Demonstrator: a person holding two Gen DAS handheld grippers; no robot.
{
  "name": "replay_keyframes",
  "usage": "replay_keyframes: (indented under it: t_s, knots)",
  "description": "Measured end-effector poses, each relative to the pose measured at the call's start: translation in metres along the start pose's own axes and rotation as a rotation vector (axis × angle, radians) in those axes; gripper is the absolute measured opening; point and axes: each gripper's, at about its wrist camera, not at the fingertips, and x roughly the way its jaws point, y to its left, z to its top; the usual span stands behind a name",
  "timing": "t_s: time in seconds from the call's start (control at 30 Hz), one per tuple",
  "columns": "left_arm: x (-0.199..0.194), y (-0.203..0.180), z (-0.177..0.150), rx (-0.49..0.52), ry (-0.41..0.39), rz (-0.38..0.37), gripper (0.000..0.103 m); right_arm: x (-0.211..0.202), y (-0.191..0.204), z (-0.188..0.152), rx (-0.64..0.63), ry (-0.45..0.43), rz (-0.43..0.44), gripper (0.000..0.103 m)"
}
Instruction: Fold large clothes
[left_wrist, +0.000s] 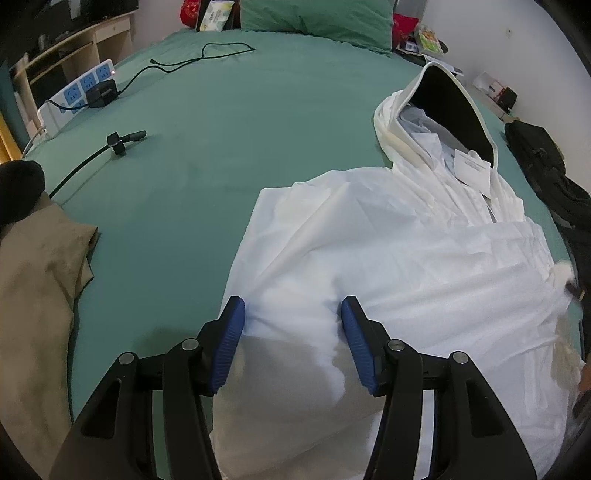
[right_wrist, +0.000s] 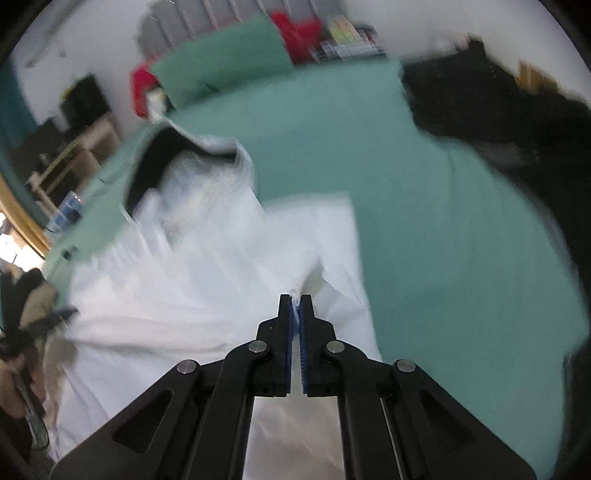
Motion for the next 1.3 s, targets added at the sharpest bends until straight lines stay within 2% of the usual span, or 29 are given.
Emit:
replay_keyframes:
  t_s: [0.13,0.27,0.33,0.4,0.43,0.47,0.5,0.57,0.6,0.63,0.67,0.7,0.77,0.83,0.9,0.97,1.03,1.07,1.1,1.13,1.17,1.3]
  knots:
    - [-0.01,0.001,0.003,-0.017,-0.037,-0.015,0.058,-0.002,-0.019,-0.022,0.034,0.048,-0.031,0.011]
    - [-0.02,0.001,0.012,-0.02,-0.103,-0.033,0.058,-0.017,-0.03,-0.016,0.056,0.027,-0.072,0.028]
    - [-0.015,0.0,0.015,-0.01,-0.096,-0.031,0.058,-0.025,-0.032,-0.005,0.057,-0.022,-0.089,0.034]
    - [0.004,0.001,0.016,0.01,-0.035,-0.011,0.058,-0.028,-0.028,0.005,0.04,-0.06,-0.063,0.038]
    - [0.012,0.004,0.016,0.004,-0.007,-0.003,0.058,-0.026,-0.028,0.01,0.023,-0.064,-0.047,0.041]
    - [0.017,0.007,0.015,-0.013,-0.001,-0.013,0.058,-0.019,-0.025,0.016,-0.002,-0.046,-0.031,0.049]
    - [0.017,0.008,0.016,-0.015,-0.027,-0.017,0.058,-0.011,-0.024,0.019,-0.025,-0.015,-0.007,0.053]
    - [0.018,0.005,0.018,0.015,-0.023,-0.005,0.057,0.012,-0.022,0.022,-0.064,0.066,0.075,0.053]
    - [0.016,0.004,0.019,0.029,-0.037,-0.011,0.046,0.022,-0.02,0.02,-0.082,0.086,0.07,0.046]
    - [0.014,0.004,0.02,0.039,-0.055,-0.021,0.034,0.03,-0.016,0.018,-0.109,0.097,0.035,0.031]
    - [0.012,0.004,0.02,0.04,-0.069,-0.02,0.017,0.033,-0.012,0.017,-0.144,0.098,-0.003,0.004]
    - [0.007,0.006,0.021,0.028,-0.094,0.004,0.012,0.032,-0.009,0.017,-0.172,0.094,-0.022,0.004]
    - [-0.006,0.009,0.023,0.001,-0.176,0.025,0.012,0.02,-0.005,0.021,-0.188,0.022,-0.003,0.004]
    - [-0.014,0.013,0.025,-0.024,-0.23,0.064,0.012,0.013,-0.001,0.028,-0.225,-0.036,-0.075,0.004]
    - [-0.009,0.02,0.028,-0.047,-0.218,0.09,0.012,0.019,-0.003,0.035,-0.221,-0.015,-0.09,0.004]
    - [0.002,0.028,0.029,-0.078,-0.155,0.092,0.013,0.028,-0.007,0.042,-0.212,0.053,-0.104,0.005]
    - [0.007,0.037,0.029,-0.12,-0.12,0.066,0.013,0.024,-0.005,0.05,-0.257,0.057,-0.115,0.017]
    - [0.008,0.041,0.031,-0.14,-0.108,0.055,0.014,0.022,-0.002,0.058,-0.283,0.036,-0.136,0.041]
    - [0.007,0.042,0.032,-0.144,-0.107,0.052,0.022,0.021,0.003,0.066,-0.295,0.017,-0.147,0.065]
    - [0.004,0.044,0.035,-0.143,-0.112,0.047,0.028,0.02,0.007,0.076,-0.302,-0.007,-0.147,0.07]
    - [0.0,0.045,0.036,-0.14,-0.124,0.043,0.038,0.019,0.013,0.086,-0.308,-0.037,-0.133,0.071]
    - [-0.006,0.043,0.038,-0.115,-0.125,0.022,0.041,0.042,0.064,0.131,-0.412,-0.119,-0.07,0.071]
